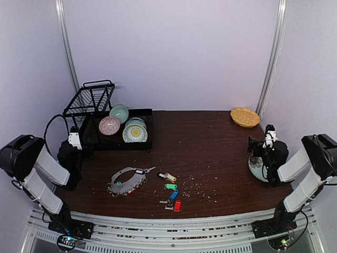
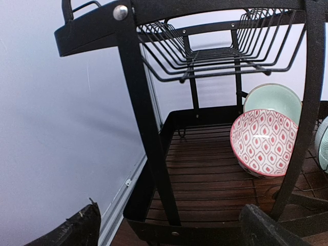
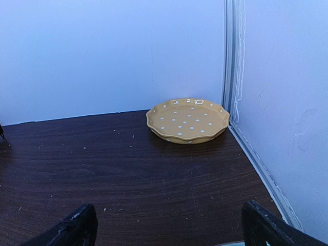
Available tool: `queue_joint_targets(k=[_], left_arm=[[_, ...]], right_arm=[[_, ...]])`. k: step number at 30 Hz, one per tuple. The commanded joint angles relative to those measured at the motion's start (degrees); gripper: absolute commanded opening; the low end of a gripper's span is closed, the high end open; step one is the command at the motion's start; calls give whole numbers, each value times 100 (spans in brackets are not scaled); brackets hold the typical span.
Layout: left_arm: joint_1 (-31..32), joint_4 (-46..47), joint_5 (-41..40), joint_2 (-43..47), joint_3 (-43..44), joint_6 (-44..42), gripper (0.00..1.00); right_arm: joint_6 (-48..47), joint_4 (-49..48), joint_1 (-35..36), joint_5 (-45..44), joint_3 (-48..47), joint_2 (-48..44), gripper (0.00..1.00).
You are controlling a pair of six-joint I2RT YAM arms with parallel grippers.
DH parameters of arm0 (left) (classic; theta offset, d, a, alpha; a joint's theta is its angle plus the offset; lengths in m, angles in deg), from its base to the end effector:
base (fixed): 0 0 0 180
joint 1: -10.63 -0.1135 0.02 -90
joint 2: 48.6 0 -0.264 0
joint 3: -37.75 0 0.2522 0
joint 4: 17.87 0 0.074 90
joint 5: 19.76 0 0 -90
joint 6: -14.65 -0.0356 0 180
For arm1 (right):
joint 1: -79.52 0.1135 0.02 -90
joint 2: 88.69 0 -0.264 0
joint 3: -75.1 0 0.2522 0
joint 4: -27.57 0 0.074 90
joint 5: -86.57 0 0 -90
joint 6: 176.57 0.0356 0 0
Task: Put the keys on the keyring
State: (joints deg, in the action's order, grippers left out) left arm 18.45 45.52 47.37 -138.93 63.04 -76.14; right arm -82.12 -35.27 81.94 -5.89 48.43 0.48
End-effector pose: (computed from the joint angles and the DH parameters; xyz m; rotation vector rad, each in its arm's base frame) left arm 0.2344 -0.0182 0.1458 -0.1900 1.5905 0.2237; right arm 0.2420 0.0087 0.1544 0.0615 1.5640 0.0608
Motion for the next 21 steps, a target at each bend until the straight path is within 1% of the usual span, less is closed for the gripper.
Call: queue_joint_targets(k=[1,6,8,9,10,11,12,13,15,16,18,19,21], left_arm=[[-43,371,46,-20,70,18,98],[-49,476,42,-5,37,-23,98],[20,340,173,359,-116,-191,98],[192,-118,-104,813,-103,-306,98],[419,-603,-801,1475,82,-384,98],[559,-1225,-990,1933,384,-149,98],[579,-1967,-736,2383,633,207,98],[581,-2512,-539,2631,900,527,95],[596,-3945,-168,2761,1616,1413,89],[594,-4939,74,2697,2051,1892,86],[634,-6542,890,2456,2776,2374,77],[710,-7160,1210,2368,3026,2469,73],[1003,-8122,1640,2266,3356,2592,66]], right_arm=[[-21,-57,-39,20,12,-6,100],[-23,-36,-39,18,-8,4,100],[-3,-78,-39,24,23,-10,100],[30,-112,-39,17,41,-61,100],[41,-1,-39,-42,40,-235,100],[44,451,-36,-88,-18,-496,100],[47,928,-43,-123,-137,-790,100],[53,1477,-45,-102,-319,-1087,100],[296,2304,-48,85,-698,-1601,100],[330,2674,-48,385,-926,-1793,100],[436,3441,-47,1211,-1415,-2065,100],[604,3720,-48,1608,-1717,-2164,100],[937,4006,-40,2604,-1971,-2339,100]])
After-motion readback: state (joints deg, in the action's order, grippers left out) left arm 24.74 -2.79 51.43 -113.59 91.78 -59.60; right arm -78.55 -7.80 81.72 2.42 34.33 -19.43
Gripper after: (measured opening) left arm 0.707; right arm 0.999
